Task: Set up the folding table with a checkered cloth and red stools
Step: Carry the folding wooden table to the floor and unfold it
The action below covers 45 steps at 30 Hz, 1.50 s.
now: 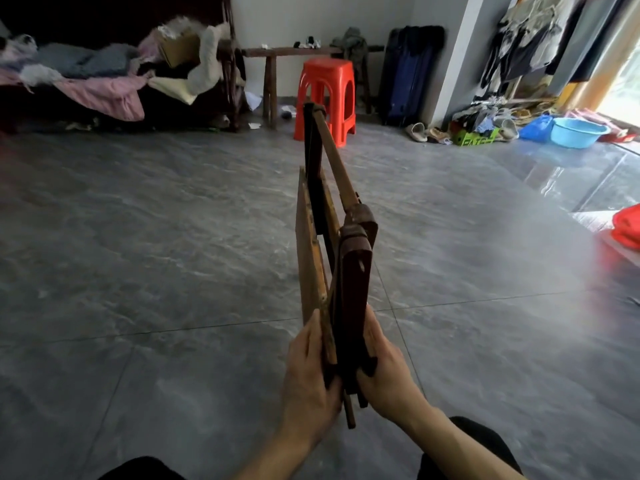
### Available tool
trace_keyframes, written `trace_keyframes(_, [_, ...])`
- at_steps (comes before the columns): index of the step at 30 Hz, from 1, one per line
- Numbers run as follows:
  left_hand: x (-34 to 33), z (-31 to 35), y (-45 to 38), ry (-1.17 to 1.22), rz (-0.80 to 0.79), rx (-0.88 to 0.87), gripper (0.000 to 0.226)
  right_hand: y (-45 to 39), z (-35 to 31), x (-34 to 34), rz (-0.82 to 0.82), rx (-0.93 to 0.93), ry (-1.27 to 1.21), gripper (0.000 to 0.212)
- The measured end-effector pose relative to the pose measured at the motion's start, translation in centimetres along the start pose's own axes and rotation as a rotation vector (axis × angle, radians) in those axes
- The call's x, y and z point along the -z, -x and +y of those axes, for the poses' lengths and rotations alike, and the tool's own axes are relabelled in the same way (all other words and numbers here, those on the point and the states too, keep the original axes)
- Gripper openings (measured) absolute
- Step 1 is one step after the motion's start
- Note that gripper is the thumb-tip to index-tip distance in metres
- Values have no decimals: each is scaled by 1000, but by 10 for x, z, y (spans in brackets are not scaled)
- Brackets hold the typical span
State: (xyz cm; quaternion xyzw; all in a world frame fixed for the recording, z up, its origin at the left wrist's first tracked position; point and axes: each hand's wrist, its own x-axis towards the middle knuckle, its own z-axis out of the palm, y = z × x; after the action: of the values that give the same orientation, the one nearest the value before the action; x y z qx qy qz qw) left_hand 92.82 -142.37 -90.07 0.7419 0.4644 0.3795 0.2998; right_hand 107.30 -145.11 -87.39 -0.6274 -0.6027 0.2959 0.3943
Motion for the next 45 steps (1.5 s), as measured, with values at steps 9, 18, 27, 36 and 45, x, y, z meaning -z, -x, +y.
trace_keyframes(9, [37, -11, -14, -29, -14, -12, 78, -6, 9, 20, 42, 22, 180, 105])
trace_keyframes(18, [78, 3, -49, -138, 12, -60, 90, -21, 10, 96, 86, 25, 404, 101])
trace_keyframes(27, [151, 8, -60, -271, 208, -197, 81, -28, -2, 126, 346, 379, 371, 79])
trace_keyframes(36, [229, 9, -77, -453, 223, -293, 78, -65, -27, 132, 277, 443, 387, 70])
trace_keyframes(45, [282, 34, -94, -638, 179, -331, 79, -89, -47, 165, 123, 450, 548, 69])
